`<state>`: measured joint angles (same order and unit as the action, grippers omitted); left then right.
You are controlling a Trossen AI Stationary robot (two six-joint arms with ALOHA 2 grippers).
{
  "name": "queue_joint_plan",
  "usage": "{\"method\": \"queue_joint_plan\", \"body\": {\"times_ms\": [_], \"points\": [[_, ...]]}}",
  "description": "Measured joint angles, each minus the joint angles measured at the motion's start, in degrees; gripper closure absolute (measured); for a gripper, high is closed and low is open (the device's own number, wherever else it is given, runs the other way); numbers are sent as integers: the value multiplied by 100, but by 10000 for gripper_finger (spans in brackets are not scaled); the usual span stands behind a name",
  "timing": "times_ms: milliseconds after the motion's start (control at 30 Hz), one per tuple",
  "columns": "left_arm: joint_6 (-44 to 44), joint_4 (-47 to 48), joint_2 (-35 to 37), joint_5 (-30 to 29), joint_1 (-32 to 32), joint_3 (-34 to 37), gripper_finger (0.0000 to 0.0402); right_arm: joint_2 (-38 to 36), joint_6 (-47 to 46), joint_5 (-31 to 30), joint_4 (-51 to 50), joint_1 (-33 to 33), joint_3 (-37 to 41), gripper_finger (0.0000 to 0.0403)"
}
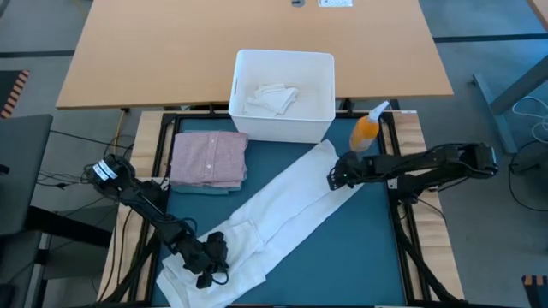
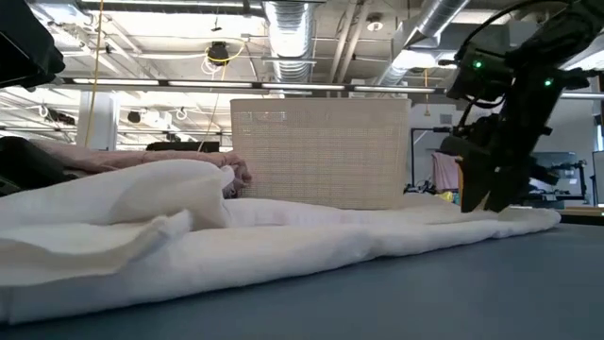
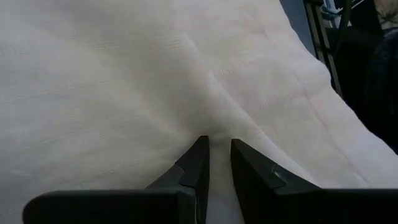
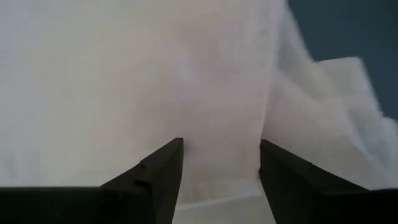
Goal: Fold Laundry from Bin
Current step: Fold the white shirt
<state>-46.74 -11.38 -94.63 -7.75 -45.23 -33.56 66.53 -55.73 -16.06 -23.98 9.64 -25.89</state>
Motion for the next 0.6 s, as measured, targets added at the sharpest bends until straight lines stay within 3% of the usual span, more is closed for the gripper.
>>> {"method": "queue_joint_plan", "body": {"times_ms": [167, 267, 533, 600], "points": [[32, 9, -4, 1, -1, 4, 345, 253, -26, 32, 66, -57, -1, 178], [35, 17, -4, 4, -4, 4, 345, 399, -26, 28, 41, -49, -11, 204], [2, 24, -7, 106, -9, 9, 345, 385, 414, -122, -65, -51, -63, 373], [-7, 24, -7, 165, -15, 9, 345, 304, 565, -163, -149, -49, -124, 386]]}}
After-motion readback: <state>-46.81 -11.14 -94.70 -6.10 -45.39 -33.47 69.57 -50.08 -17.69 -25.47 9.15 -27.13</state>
